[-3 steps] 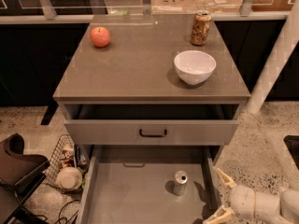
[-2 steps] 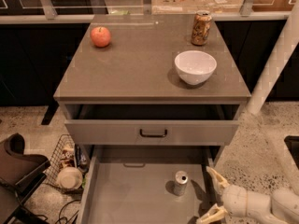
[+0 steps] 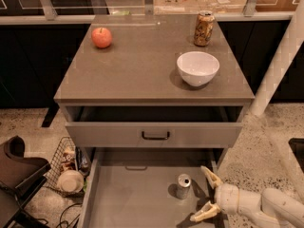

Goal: Pick redbull can from middle drawer and place on counter

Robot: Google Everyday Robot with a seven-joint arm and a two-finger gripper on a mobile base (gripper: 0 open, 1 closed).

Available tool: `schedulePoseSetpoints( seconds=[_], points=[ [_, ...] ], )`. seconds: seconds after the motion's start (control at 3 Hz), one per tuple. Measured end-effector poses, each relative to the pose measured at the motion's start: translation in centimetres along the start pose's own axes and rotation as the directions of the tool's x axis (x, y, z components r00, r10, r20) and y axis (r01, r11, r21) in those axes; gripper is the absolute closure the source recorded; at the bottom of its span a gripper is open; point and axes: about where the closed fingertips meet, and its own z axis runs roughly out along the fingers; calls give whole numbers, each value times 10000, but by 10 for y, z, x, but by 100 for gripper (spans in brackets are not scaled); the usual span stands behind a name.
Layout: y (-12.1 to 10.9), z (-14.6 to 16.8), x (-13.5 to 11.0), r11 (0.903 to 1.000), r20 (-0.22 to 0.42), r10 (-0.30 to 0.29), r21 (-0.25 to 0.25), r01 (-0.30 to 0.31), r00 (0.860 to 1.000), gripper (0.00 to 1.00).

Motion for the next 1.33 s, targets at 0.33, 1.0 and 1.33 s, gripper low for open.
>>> schedulePoseSetpoints(
  seconds=[0.33, 1.0, 1.33],
  points=[
    [-7, 14, 3, 10000, 165, -3, -4, 3, 9999, 0],
    [-30, 54, 20, 9993, 323, -342, -169, 348, 9989, 0],
    [-30, 57, 24, 9993, 426, -297, -215, 306, 9987, 15]
  ],
)
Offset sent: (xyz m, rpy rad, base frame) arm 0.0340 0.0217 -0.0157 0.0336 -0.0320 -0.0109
